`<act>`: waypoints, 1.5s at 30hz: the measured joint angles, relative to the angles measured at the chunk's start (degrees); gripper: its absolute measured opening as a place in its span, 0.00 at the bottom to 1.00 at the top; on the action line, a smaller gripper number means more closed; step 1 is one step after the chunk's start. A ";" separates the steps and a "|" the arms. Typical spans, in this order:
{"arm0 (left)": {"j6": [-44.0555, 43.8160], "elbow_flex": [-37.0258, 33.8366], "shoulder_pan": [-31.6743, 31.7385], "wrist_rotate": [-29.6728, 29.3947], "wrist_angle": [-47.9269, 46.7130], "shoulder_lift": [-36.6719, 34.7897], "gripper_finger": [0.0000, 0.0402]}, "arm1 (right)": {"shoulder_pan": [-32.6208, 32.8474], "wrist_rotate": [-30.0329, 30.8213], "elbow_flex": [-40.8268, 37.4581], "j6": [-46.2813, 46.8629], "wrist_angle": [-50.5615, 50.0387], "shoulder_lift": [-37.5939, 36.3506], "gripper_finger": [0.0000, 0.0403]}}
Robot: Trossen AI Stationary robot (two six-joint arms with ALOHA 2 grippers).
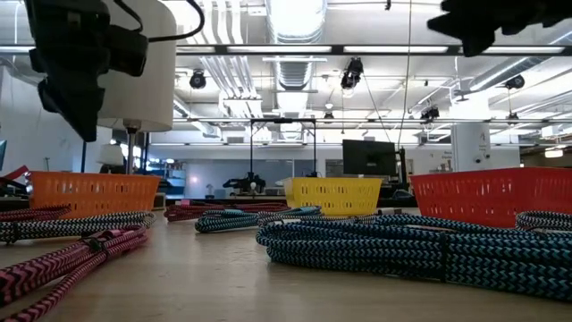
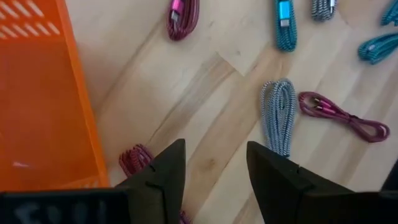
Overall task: Pick & Place USB Port
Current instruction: Put the left pink patterned charger cable into the orange bin
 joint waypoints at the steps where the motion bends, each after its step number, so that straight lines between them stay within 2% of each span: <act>1: -0.92 0.00 -0.36 0.20 -0.03 0.24 0.40 | 0.00 0.02 1.27 0.06 -1.55 2.54 0.49; 9: -13.02 -0.02 -7.06 6.64 -0.92 2.40 0.40 | -3.27 -0.09 10.53 1.30 -5.13 18.50 0.49; 14: -20.59 -0.02 -13.47 4.69 -1.00 4.32 0.40 | -8.56 -1.04 15.82 7.67 -12.01 24.16 0.49; 16: -23.11 -0.04 -15.66 2.25 -1.01 5.29 0.40 | -11.03 -4.32 16.73 8.08 -13.07 26.41 0.49; 20: -26.81 -0.04 -18.46 0.35 -1.05 8.04 0.40 | -15.22 -15.97 17.03 5.83 -10.70 32.17 0.49; 26: -28.80 -0.07 -20.36 -0.39 -1.64 12.94 0.40 | -19.88 -17.64 20.25 4.17 -9.29 41.04 0.49; 29: -29.06 -0.09 -20.70 -0.41 -3.09 15.19 0.40 | -21.71 -21.56 22.59 4.07 -9.50 44.39 0.49; 37: -33.20 -1.45 -20.70 -0.13 -5.27 20.18 0.40 | -22.60 -23.00 28.82 0.72 -11.37 49.28 0.49; 45: -31.01 -5.12 -20.67 1.34 0.06 21.34 0.40 | -22.73 -22.98 32.56 -2.73 -14.61 49.58 0.49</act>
